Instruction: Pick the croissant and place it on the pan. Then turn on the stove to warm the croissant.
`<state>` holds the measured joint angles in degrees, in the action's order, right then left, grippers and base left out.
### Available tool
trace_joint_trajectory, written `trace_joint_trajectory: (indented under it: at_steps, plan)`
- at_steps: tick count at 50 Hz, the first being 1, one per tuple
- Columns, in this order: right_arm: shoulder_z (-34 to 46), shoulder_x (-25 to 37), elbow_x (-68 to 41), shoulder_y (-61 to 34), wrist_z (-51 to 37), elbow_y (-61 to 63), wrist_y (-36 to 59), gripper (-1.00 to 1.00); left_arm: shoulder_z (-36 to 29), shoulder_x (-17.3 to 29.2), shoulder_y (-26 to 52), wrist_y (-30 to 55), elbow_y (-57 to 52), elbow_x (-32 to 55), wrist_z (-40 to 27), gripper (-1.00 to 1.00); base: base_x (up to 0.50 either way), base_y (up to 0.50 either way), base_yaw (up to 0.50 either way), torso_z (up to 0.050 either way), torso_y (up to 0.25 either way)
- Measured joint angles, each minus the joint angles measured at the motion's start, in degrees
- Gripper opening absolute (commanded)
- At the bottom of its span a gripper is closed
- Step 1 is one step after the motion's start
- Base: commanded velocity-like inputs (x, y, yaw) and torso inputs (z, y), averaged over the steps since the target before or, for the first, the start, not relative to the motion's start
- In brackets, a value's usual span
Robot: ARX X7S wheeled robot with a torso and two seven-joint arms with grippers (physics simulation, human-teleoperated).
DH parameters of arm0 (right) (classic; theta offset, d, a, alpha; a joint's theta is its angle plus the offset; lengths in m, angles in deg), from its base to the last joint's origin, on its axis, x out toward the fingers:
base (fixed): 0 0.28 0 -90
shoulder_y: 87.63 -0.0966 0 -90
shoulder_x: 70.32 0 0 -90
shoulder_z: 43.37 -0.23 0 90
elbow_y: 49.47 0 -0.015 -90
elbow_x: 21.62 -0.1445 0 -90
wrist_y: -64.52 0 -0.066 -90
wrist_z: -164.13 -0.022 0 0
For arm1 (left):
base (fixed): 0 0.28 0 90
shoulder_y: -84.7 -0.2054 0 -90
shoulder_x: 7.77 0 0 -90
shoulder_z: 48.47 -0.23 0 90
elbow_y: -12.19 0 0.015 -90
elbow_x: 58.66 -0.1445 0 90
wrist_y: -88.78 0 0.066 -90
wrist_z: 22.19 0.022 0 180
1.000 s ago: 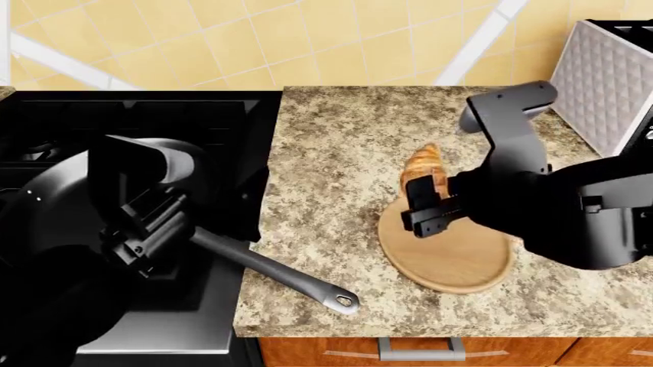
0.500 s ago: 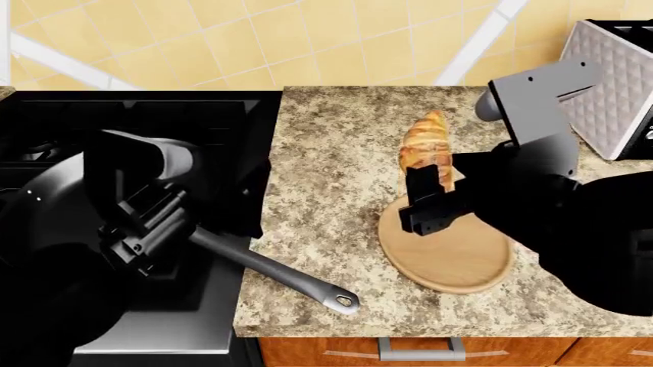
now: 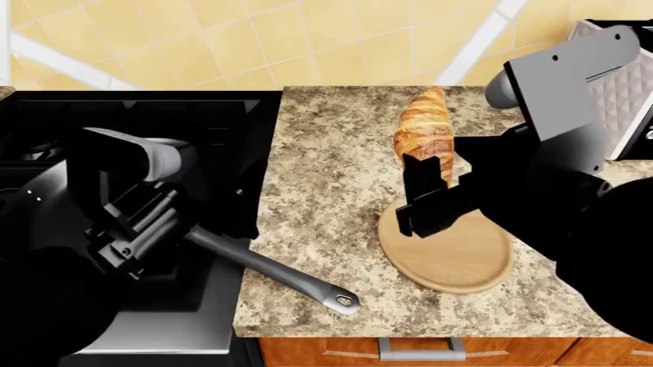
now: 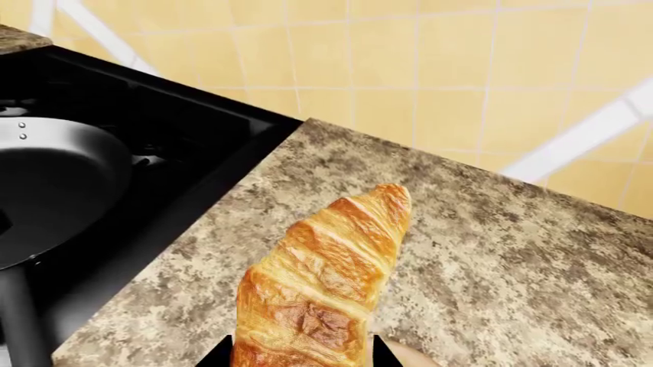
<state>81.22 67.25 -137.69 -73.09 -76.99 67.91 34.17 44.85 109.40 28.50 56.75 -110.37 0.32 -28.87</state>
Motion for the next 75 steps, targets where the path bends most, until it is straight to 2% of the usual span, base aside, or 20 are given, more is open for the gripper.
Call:
trace_joint_trajectory:
  at_steps: [26,62,75]
  plan:
    - [1.14,0.87,-2.31,-1.92,-2.5,1.98,0.34,-1.0,0.43,0.42,-0.03,-0.56,-0.7,1.06,-0.75,1.0,0.0,0.47,0.0,0.0,0.0]
    - [2.0,0.39,-1.19,-2.82,-1.64,1.68,0.68,-1.0,-0.71,0.69,-0.3,-1.44,-0.87,1.59,-0.53,1.0,0.0,0.5,0.0,0.0,0.0]
    - [2.4,-0.26,-1.34,-3.3,-1.12,1.03,0.61,-1.0,-0.58,0.96,-0.6,-1.81,-0.98,1.93,-0.62,1.0,0.0,0.03,0.0,0.0,0.0]
